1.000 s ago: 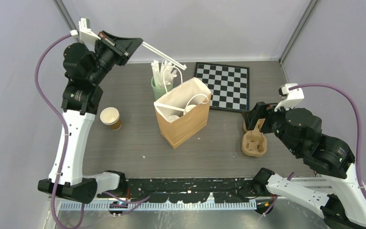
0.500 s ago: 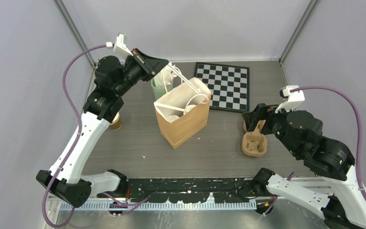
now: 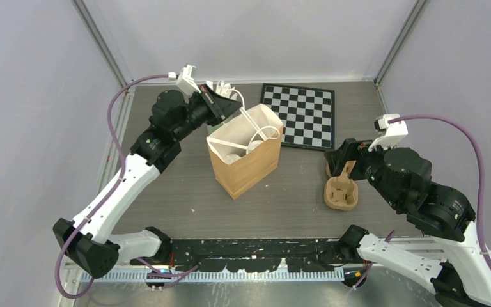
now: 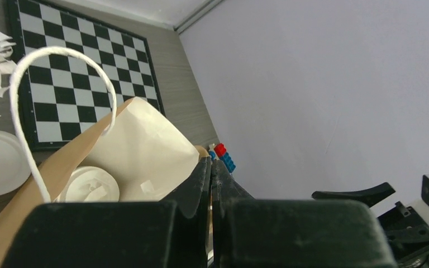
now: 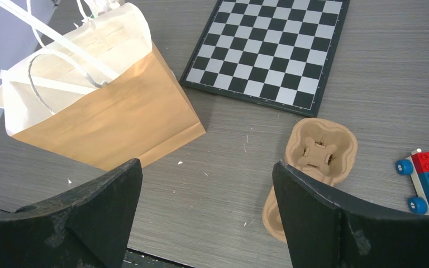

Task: Pack the takeout coffee

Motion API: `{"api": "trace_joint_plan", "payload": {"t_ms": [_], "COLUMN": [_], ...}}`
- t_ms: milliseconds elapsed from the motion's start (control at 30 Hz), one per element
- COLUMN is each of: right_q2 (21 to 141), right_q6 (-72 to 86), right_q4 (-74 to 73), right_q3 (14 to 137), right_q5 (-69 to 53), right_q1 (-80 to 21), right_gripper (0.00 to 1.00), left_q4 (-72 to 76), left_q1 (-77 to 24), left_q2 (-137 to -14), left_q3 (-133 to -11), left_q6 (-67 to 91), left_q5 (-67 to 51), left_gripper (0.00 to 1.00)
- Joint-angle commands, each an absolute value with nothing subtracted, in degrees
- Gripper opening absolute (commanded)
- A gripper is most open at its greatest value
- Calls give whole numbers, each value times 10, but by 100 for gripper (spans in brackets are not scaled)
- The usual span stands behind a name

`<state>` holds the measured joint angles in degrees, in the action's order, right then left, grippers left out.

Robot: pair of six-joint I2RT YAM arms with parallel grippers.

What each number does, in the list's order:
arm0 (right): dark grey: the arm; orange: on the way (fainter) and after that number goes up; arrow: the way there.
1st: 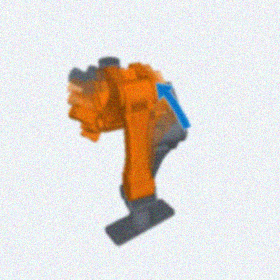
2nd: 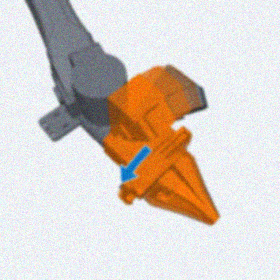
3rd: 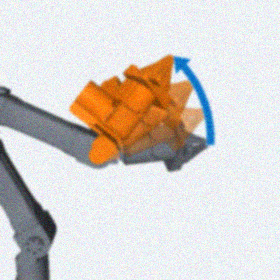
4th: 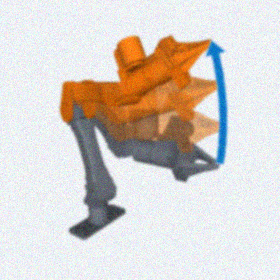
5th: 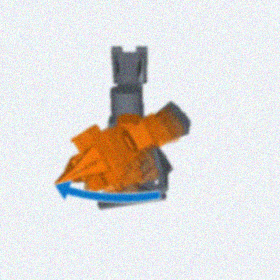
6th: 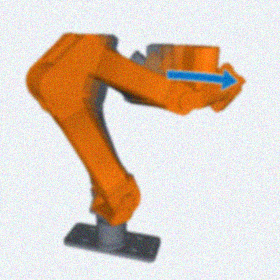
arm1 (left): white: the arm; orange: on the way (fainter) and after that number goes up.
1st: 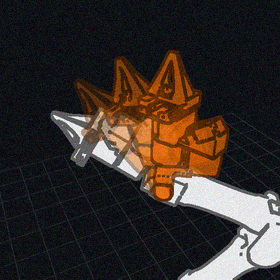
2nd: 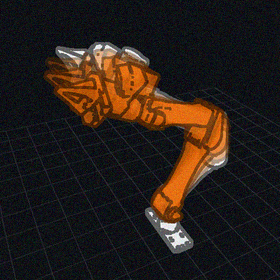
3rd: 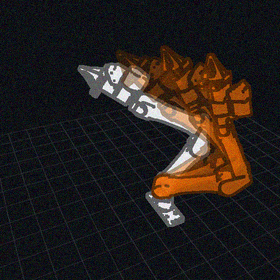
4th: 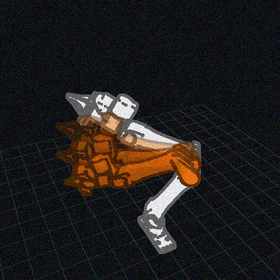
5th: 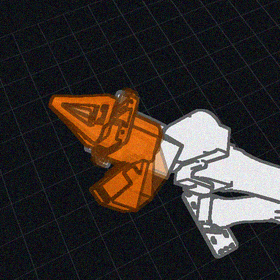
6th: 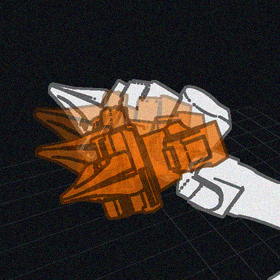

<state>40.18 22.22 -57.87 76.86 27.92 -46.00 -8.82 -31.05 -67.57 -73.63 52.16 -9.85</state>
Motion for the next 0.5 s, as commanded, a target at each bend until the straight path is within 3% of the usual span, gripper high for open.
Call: {"api": "trace_joint_plan", "payload": {"t_ms": [0, 200, 467], "right_q2": [409, 406, 434], "right_q6": [228, 242, 261], "right_q4": [-553, -550, -612], "right_q3": [769, 759, 781], "right_q5": [276, 278, 265], "right_q1": [-459, -458, -459], "right_gripper": [91, 90, 90], "left_q4": [-11, -106, -340], "left_q1": [-325, -330, -329], "left_q2": [-694, -690, -668], "left_q3": [-721, -757, -908], "left_q6": [528, 473, 347], "left_q5": [-99, -83, -5], "left_gripper": [3, 40, 57]}}
